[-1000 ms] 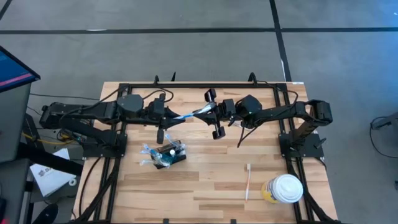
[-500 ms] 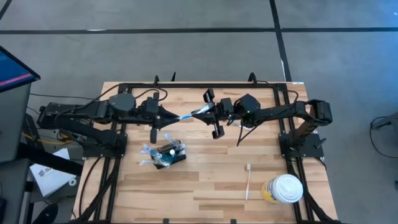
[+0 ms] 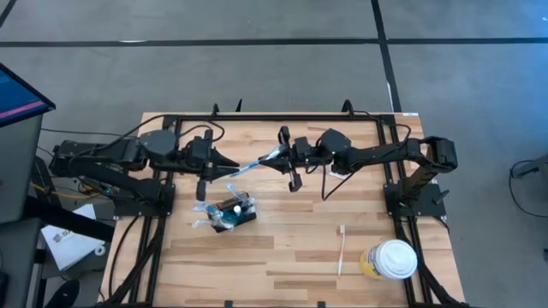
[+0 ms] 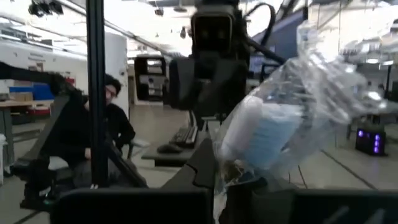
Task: Pick & Place toothbrushing station
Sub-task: Put the blue toothbrush into the bottom right section of the mesh organizer
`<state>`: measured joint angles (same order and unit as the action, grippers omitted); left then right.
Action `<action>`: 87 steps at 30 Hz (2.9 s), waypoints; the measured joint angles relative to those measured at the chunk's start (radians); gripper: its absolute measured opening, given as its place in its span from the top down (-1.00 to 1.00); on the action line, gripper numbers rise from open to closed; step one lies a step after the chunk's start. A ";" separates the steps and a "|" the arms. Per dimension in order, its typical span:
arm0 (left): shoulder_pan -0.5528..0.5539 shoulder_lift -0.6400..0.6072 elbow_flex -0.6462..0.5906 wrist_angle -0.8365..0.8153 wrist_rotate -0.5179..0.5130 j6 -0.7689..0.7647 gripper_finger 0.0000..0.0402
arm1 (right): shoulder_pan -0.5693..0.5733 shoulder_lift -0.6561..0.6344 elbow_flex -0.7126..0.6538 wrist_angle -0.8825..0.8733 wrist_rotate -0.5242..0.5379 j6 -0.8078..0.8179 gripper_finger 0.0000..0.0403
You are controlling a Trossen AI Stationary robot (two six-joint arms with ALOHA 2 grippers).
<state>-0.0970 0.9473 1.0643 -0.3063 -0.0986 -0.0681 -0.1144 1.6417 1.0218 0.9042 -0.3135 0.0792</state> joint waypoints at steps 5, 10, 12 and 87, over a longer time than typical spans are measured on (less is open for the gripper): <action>-0.026 -0.006 0.000 -0.010 0.000 0.000 0.73 | -0.006 0.000 0.000 -0.091 0.000 0.000 0.97; -0.039 -0.005 0.000 -0.010 0.000 0.000 0.73 | -0.006 0.000 0.005 -0.175 0.000 0.000 0.97; -0.040 -0.005 0.000 -0.011 -0.001 0.000 0.73 | -0.005 0.000 0.032 -0.255 0.000 0.000 0.97; -0.039 -0.004 0.000 -0.021 -0.002 0.004 0.75 | 0.181 0.278 0.520 -1.052 0.130 -0.117 0.95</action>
<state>-0.1364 0.9432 1.0641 -0.3275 -0.1003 -0.0643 0.0662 1.9198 1.5418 -0.1481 -0.1833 -0.0374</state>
